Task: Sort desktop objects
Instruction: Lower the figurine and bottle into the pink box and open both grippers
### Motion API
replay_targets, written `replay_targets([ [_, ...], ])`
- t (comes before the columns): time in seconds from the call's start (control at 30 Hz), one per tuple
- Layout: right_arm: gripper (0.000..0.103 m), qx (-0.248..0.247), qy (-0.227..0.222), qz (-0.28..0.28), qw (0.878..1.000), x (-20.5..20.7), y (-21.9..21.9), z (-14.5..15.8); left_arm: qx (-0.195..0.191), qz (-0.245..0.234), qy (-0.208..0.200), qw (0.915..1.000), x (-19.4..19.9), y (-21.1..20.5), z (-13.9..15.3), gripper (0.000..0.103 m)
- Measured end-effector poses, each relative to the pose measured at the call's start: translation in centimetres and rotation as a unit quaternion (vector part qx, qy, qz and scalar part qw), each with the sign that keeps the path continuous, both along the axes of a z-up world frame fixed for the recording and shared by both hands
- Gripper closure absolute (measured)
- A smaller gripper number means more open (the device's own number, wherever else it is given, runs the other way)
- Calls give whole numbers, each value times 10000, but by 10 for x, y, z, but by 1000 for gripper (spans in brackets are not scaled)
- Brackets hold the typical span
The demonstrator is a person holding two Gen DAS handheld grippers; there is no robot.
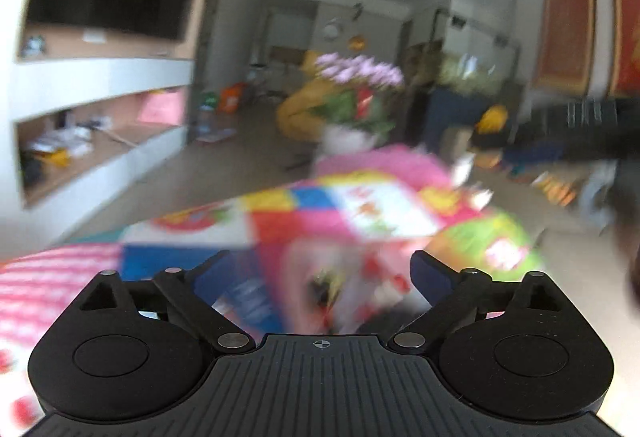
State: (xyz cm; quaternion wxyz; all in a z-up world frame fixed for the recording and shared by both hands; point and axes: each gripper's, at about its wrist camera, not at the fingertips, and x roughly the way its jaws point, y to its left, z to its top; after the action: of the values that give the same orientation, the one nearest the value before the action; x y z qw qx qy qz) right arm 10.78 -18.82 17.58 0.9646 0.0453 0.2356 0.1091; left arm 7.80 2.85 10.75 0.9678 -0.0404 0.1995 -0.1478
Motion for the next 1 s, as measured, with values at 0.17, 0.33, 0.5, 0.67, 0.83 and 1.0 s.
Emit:
replay_targets([
  [0.17, 44, -298, 365, -39, 9989, -4, 9, -35, 721, 293, 452, 9959, -39, 16, -56, 2],
  [0.33, 39, -585, 737, 93, 9955, -5, 35, -56, 561, 656, 581, 9946, -53, 32, -75, 0],
  [0.5, 20, -674, 854, 466, 9930, 4, 79, -58, 423, 1270, 440, 9900, -61, 50, -80, 0],
  [0.67, 3, -561, 1180, 944, 9869, 35, 142, -66, -37, 1590, 414, 9864, -61, 68, -81, 0],
  [0.83, 3, -537, 1879, 1353, 9713, 90, 216, -92, -258, 1563, 397, 9866, -65, 74, -81, 0],
  [1.0, 3, -1563, 1523, 1462, 9649, 138, 291, -126, -562, 1563, 554, 9846, -62, 84, -85, 0],
])
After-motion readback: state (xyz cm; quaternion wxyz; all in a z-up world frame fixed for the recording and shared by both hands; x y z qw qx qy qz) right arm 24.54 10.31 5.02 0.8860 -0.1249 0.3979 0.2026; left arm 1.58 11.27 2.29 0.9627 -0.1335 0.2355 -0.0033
